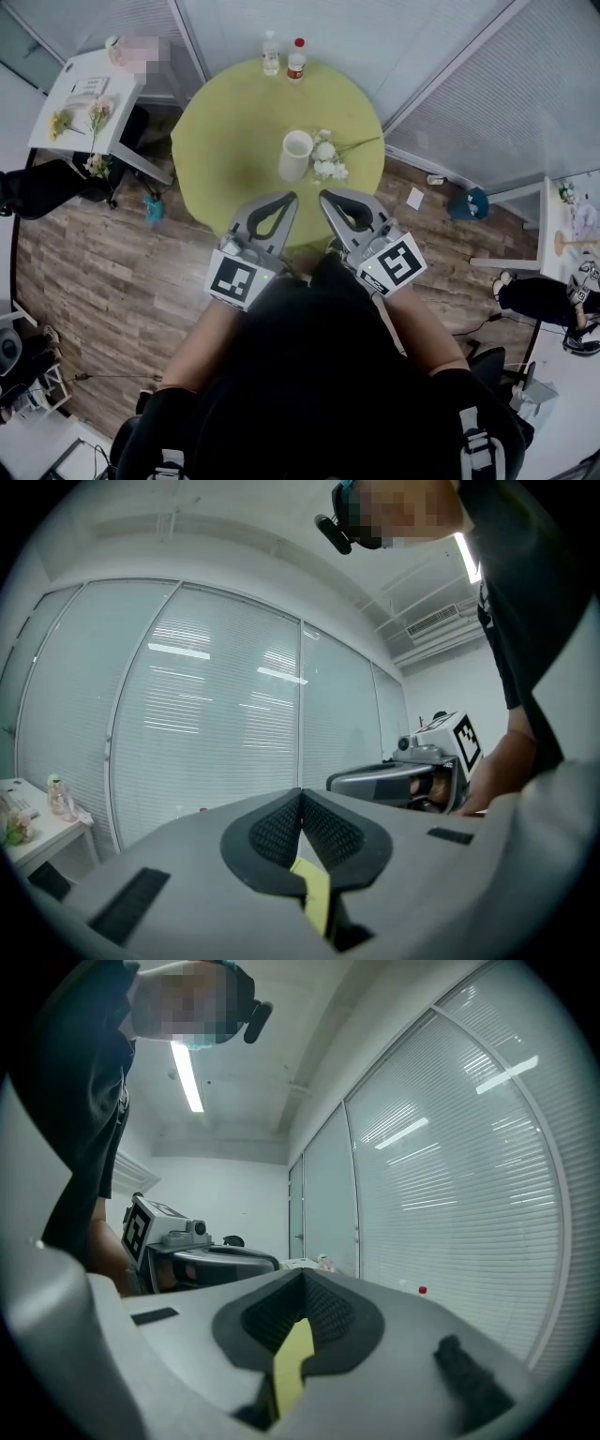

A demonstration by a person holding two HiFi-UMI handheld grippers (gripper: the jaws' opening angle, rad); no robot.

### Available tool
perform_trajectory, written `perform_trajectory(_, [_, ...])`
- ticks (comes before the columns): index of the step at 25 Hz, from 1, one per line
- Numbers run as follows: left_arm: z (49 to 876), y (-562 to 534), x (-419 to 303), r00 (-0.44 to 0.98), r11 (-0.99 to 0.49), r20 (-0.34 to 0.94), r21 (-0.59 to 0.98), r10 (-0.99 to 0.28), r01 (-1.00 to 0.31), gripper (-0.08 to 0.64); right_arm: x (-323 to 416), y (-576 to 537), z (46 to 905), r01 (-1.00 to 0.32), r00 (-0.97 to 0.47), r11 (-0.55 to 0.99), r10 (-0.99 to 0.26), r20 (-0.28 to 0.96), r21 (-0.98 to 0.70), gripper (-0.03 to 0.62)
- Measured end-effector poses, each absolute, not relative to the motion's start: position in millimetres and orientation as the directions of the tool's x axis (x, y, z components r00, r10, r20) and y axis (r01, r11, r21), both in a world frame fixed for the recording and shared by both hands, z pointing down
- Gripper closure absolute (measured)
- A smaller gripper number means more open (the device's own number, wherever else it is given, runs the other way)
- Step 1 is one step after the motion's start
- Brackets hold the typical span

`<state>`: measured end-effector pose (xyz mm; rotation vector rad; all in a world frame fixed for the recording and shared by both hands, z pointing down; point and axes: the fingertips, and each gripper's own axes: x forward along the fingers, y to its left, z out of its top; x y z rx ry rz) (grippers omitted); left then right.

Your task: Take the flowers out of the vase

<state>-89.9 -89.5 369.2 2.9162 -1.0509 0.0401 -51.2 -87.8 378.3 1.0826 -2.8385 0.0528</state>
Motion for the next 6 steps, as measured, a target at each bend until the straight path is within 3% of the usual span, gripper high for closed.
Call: perform_trajectory(6, [372.3,-90.1,-93.0,0.765,-0.764,0.041,0.036,-0.642,-0.644,0.548,-52.1,-89.9,380.5,-0.665,-0.742,0.746,-0.661,0.111,0.002,0.575])
